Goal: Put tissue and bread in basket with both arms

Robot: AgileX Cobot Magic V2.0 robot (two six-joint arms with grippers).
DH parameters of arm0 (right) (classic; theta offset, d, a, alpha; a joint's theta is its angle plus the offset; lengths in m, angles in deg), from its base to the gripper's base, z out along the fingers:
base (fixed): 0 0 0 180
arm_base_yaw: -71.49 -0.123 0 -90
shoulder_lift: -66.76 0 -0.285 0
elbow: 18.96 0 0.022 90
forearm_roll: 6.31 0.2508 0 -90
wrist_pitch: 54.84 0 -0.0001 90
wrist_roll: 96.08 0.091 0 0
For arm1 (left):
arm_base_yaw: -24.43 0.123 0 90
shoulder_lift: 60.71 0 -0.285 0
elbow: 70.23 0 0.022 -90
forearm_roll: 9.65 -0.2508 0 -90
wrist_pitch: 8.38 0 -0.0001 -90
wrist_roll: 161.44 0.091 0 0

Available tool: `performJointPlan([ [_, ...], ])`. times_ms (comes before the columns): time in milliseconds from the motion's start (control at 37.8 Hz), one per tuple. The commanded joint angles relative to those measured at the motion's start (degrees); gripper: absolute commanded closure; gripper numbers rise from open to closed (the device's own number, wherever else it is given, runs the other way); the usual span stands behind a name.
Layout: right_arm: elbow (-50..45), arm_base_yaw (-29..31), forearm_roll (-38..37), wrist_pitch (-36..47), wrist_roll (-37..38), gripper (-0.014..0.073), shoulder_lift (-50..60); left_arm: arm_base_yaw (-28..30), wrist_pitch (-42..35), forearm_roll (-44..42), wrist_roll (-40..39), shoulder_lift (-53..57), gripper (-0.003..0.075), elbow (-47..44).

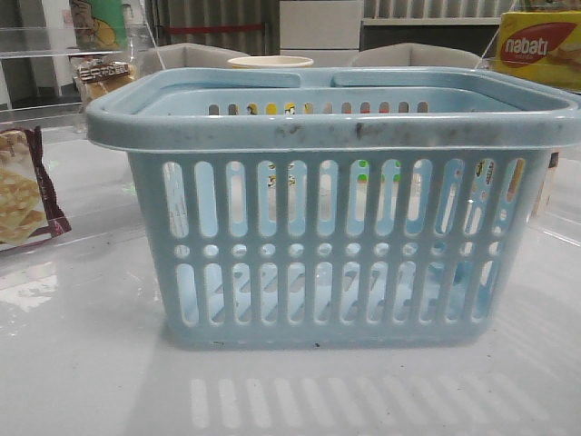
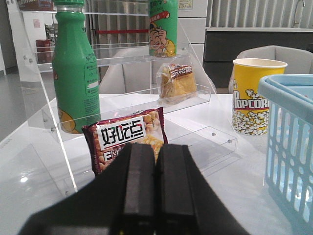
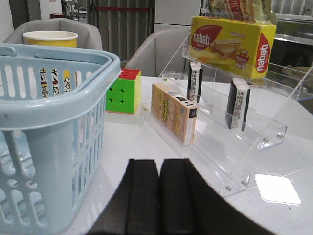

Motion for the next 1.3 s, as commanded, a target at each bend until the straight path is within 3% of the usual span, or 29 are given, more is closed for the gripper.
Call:
performJointPlan([
  [0,-0.06,0.35,0.14,5.73,-0.11,0.0564,1.07,0.19,-5.35,0.02,-0.43,1.02,0.063,-0.01],
  [291,2.45,0.35,0.14,7.51,-0.11,0.0564,1.07,0.19,-10.23,1.73,-0.43,1.02,0.063,1.19],
  [556,15.38,0.35,0.14,0.26,-0.11,0.0564,0.94,0.19,-9.04,1.39,-0.43,0.46,0.063,13.99],
  [741,24.94,0.35,0.14,-4.41,-0.11,0.0564,-2.21,0.19,1.44,-3.16,-0.43,-4.17,0.063,26.34],
  [1006,36.66,0.35,0.14,-14.19,-0.11,0.0564,-13.21,0.19,15.64,-3.05,-0.43,-15.66,0.063,41.7],
  [1271,40.93,0.35,0.14,-26.62,-0.11,0.0564,-24.67,0.19,27.22,-2.57,-0.43,-24.25,0.063,45.63],
])
